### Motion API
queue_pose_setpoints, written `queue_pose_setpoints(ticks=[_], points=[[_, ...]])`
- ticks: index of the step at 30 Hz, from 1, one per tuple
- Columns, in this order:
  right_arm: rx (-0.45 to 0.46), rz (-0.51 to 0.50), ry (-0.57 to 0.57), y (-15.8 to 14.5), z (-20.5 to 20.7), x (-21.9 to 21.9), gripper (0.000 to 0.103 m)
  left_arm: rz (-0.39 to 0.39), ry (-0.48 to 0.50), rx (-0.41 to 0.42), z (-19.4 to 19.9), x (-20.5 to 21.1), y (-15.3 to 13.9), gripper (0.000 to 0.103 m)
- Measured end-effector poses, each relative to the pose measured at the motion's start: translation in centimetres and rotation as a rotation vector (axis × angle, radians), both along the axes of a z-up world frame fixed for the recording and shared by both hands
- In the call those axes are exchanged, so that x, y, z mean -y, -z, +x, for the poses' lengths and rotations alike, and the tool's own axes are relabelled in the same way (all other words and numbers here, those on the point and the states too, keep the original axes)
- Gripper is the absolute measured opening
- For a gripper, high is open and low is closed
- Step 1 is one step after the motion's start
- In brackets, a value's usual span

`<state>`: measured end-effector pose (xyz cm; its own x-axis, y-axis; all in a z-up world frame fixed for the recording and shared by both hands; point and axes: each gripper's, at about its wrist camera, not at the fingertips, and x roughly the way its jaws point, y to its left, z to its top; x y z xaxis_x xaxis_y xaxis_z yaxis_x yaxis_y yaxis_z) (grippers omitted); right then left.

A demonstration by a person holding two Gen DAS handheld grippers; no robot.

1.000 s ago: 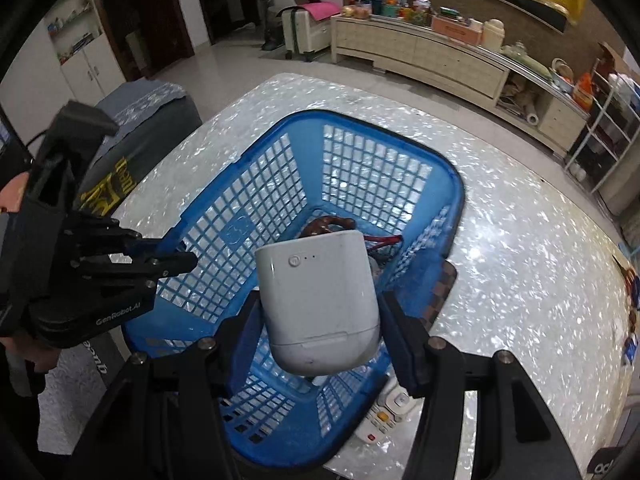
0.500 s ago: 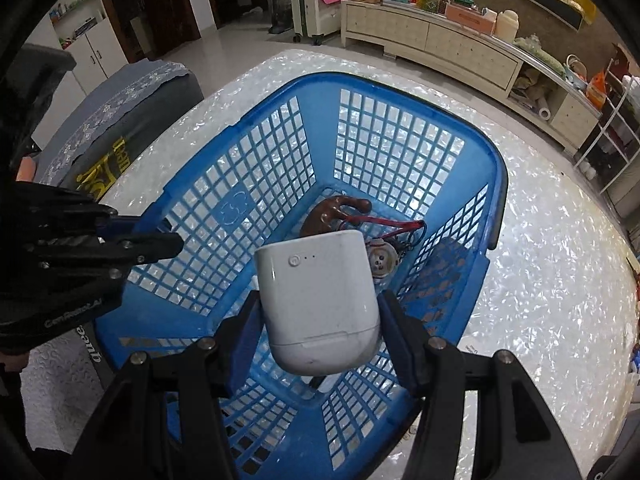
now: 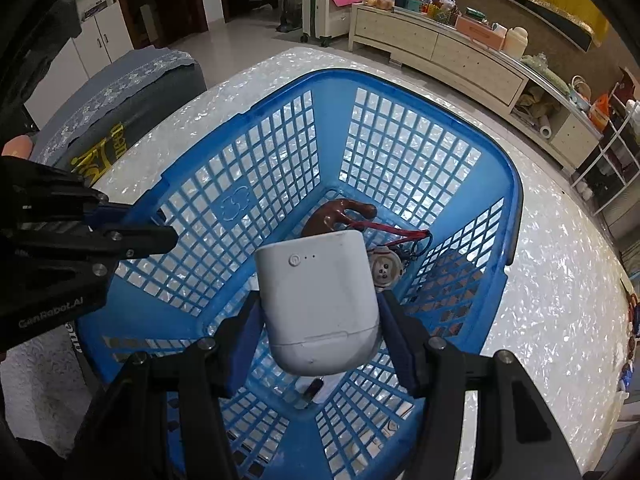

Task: Organize rigid objects
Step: 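Carry the white power bank with the right tool and release it into the basket, then move the right tool to the white TV remote and grasp it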

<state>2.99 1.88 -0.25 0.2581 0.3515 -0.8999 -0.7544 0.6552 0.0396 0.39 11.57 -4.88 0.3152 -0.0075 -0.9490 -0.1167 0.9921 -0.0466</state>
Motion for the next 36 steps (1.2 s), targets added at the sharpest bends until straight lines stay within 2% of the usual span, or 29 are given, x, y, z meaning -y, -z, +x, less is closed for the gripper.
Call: queue_pose_setpoints(ticks=[9,11,13,15,17,20,27,31,36], points=[[0.002,0.025,0.026,-0.2,0.2,0.1,0.056,0.000,-0.002,0.000,0.0,0.0,0.0,0.015],[-0.002,0.044,0.022,-0.2,0.2,0.3,0.063,-0.001,-0.003,0.000,0.0,0.0,0.0,0.015],[0.010,0.059,0.016,-0.6,0.1,0.2,0.083,-0.001,-0.004,0.001,0.0,0.0,0.0,0.015],[0.037,0.059,0.026,-0.8,0.2,0.3,0.094,-0.003,-0.004,0.000,0.0,0.0,0.0,0.015],[0.039,0.075,0.036,-1.1,0.5,0.6,0.099,-0.004,-0.005,0.001,-0.1,0.0,0.0,0.015],[0.013,0.093,0.036,-1.4,0.9,1.1,0.101,-0.002,-0.005,0.000,-0.1,0.0,0.0,0.015],[0.069,0.104,0.060,-4.2,1.2,3.3,0.103,0.003,-0.003,-0.002,-0.1,0.1,0.0,0.015],[0.077,0.098,0.124,-5.1,2.2,5.4,0.103,0.006,-0.004,-0.004,0.0,0.0,0.0,0.015],[-0.046,0.166,0.258,-4.6,4.6,9.9,0.103,0.003,-0.006,-0.003,-0.1,0.1,-0.1,0.015]])
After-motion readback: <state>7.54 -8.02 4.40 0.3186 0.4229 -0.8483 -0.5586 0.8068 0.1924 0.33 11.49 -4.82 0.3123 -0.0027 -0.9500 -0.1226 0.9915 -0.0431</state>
